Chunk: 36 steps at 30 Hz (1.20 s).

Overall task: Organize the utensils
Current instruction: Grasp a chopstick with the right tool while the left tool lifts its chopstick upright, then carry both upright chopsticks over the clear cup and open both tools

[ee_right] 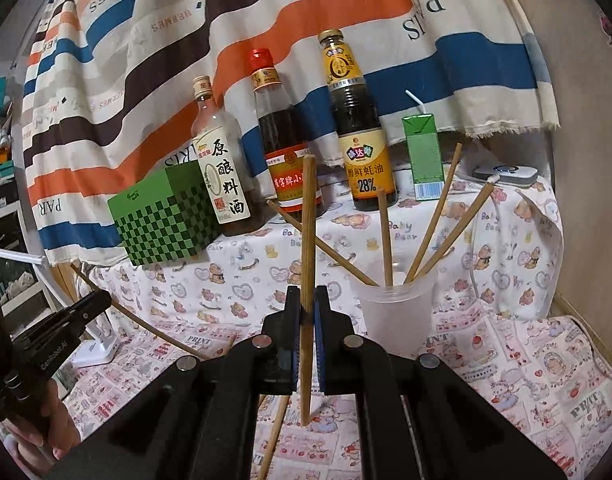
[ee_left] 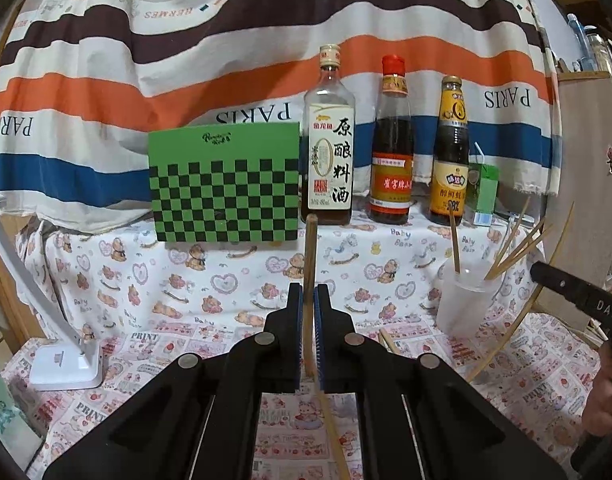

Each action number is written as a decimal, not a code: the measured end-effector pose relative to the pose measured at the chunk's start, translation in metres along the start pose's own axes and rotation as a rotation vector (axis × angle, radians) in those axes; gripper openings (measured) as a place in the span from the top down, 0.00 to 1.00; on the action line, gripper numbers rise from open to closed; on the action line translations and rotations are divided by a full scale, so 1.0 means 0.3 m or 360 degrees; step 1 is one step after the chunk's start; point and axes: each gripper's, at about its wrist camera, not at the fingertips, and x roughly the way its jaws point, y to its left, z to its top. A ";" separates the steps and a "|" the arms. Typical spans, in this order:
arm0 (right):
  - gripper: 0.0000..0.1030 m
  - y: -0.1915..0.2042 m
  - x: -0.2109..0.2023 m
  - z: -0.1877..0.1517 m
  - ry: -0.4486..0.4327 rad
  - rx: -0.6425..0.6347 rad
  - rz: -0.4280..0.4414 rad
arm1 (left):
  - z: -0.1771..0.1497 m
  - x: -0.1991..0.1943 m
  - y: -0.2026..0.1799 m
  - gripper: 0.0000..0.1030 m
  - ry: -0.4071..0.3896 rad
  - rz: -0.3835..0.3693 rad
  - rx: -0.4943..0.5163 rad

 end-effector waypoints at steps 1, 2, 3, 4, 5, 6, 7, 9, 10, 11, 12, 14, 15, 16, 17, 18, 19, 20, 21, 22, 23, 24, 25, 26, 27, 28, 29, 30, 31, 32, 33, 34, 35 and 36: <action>0.93 -0.007 -0.001 -0.003 -0.0012 0.0000 0.0006 | -0.001 0.004 0.000 0.95 0.0006 0.0000 0.0001; 0.93 -0.003 -0.008 -0.002 -0.0029 -0.0008 0.0025 | -0.002 0.006 0.001 0.95 0.0011 -0.0001 0.0001; 0.93 0.000 -0.012 -0.002 -0.0036 -0.0022 0.0038 | -0.003 0.009 0.001 0.95 0.0019 -0.0005 -0.0001; 0.93 0.006 -0.014 -0.001 -0.0035 -0.0041 0.0036 | -0.004 0.012 0.001 0.95 0.0028 -0.0011 -0.0004; 0.93 0.011 -0.011 -0.003 -0.0028 -0.0053 0.0027 | -0.005 0.016 0.002 0.95 0.0037 -0.0015 -0.0007; 0.93 0.011 -0.007 -0.005 -0.0016 -0.0052 0.0029 | -0.007 0.020 0.002 0.95 0.0045 -0.0016 -0.0008; 0.93 0.010 0.003 -0.008 0.0010 -0.0047 0.0041 | -0.010 0.024 0.001 0.95 0.0046 -0.0008 -0.0010; 0.93 0.007 0.013 -0.012 0.0027 -0.0039 0.0053 | -0.017 0.029 -0.001 0.95 0.0042 0.0010 -0.0006; 0.93 0.007 0.015 -0.012 0.0035 -0.0041 0.0055 | -0.021 0.035 -0.004 0.95 0.0048 0.0014 0.0005; 0.93 0.004 0.017 -0.011 0.0051 -0.0029 0.0074 | -0.024 0.042 -0.007 0.95 0.0056 0.0020 0.0016; 0.93 0.002 0.020 -0.010 0.0061 -0.0021 0.0089 | -0.027 0.045 -0.008 0.95 0.0056 0.0031 0.0019; 0.93 -0.001 0.023 -0.009 0.0081 -0.0013 0.0112 | -0.027 0.046 -0.007 0.95 0.0054 0.0030 0.0023; 0.93 -0.001 0.025 -0.009 0.0087 -0.0017 0.0107 | -0.026 0.045 -0.005 0.95 0.0056 0.0026 0.0021; 0.93 0.000 0.027 -0.010 0.0098 -0.0022 0.0110 | -0.025 0.045 -0.002 0.95 0.0058 0.0025 0.0015; 0.93 0.001 0.029 -0.010 0.0104 -0.0027 0.0111 | -0.024 0.045 0.001 0.95 0.0060 0.0027 0.0011; 0.93 0.002 0.030 -0.009 0.0111 -0.0034 0.0106 | -0.023 0.046 0.004 0.95 0.0062 0.0027 0.0007; 0.93 0.001 0.030 -0.009 0.0114 -0.0034 0.0095 | -0.021 0.046 0.008 0.95 0.0063 0.0025 0.0000; 0.93 -0.003 0.028 -0.008 0.0111 -0.0021 0.0088 | -0.019 0.043 0.013 0.95 0.0057 0.0023 -0.0013; 0.93 -0.012 0.022 -0.005 0.0094 0.0002 0.0086 | -0.017 0.037 0.018 0.95 0.0042 0.0023 -0.0026; 0.93 -0.020 0.013 0.000 0.0065 0.0026 0.0078 | -0.012 0.025 0.022 0.95 0.0015 0.0015 -0.0039; 0.93 -0.029 -0.005 0.006 0.0016 0.0041 0.0069 | -0.007 0.014 0.026 0.95 -0.0010 0.0001 -0.0047; 0.93 -0.034 -0.018 0.012 -0.0016 0.0049 0.0063 | -0.003 0.002 0.030 0.95 -0.0038 -0.0013 -0.0056; 0.93 -0.043 -0.043 0.020 -0.0081 0.0064 0.0047 | 0.002 -0.012 0.033 0.95 -0.0066 -0.0027 -0.0064; 0.93 -0.049 -0.063 0.029 -0.0129 0.0070 0.0032 | 0.007 -0.026 0.034 0.95 -0.0092 -0.0042 -0.0072; 0.93 -0.054 -0.078 0.037 -0.0163 0.0075 0.0024 | 0.011 -0.038 0.035 0.95 -0.0115 -0.0061 -0.0079; 0.93 -0.063 -0.098 0.045 -0.0211 0.0089 0.0013 | 0.016 -0.048 0.035 0.95 -0.0131 -0.0079 -0.0083; 0.93 -0.074 -0.121 0.053 -0.0266 0.0109 -0.0005 | 0.019 -0.058 0.032 0.95 -0.0148 -0.0104 -0.0083; 0.93 -0.083 -0.139 0.062 -0.0306 0.0119 -0.0020 | 0.022 -0.066 0.027 0.95 -0.0164 -0.0120 -0.0078; 0.93 -0.090 -0.155 0.070 -0.0345 0.0119 -0.0031 | 0.027 -0.072 0.018 0.95 -0.0177 -0.0132 -0.0068; 0.93 -0.099 -0.170 0.080 -0.0383 0.0117 -0.0043 | 0.033 -0.075 0.005 0.95 -0.0185 -0.0141 -0.0054; 0.93 -0.110 -0.183 0.091 -0.0415 0.0119 -0.0067 | 0.041 -0.076 -0.008 0.95 -0.0189 -0.0146 -0.0040; 0.93 -0.121 -0.192 0.100 -0.0445 0.0125 -0.0086 | 0.052 -0.076 -0.024 0.95 -0.0195 -0.0150 -0.0026; 0.93 -0.136 -0.206 0.112 -0.0484 0.0135 -0.0122 | 0.064 -0.076 -0.042 0.95 -0.0200 -0.0153 -0.0015; 0.93 -0.145 -0.214 0.120 -0.0499 0.0141 -0.0133 | 0.077 -0.076 -0.060 0.95 -0.0200 -0.0161 -0.0006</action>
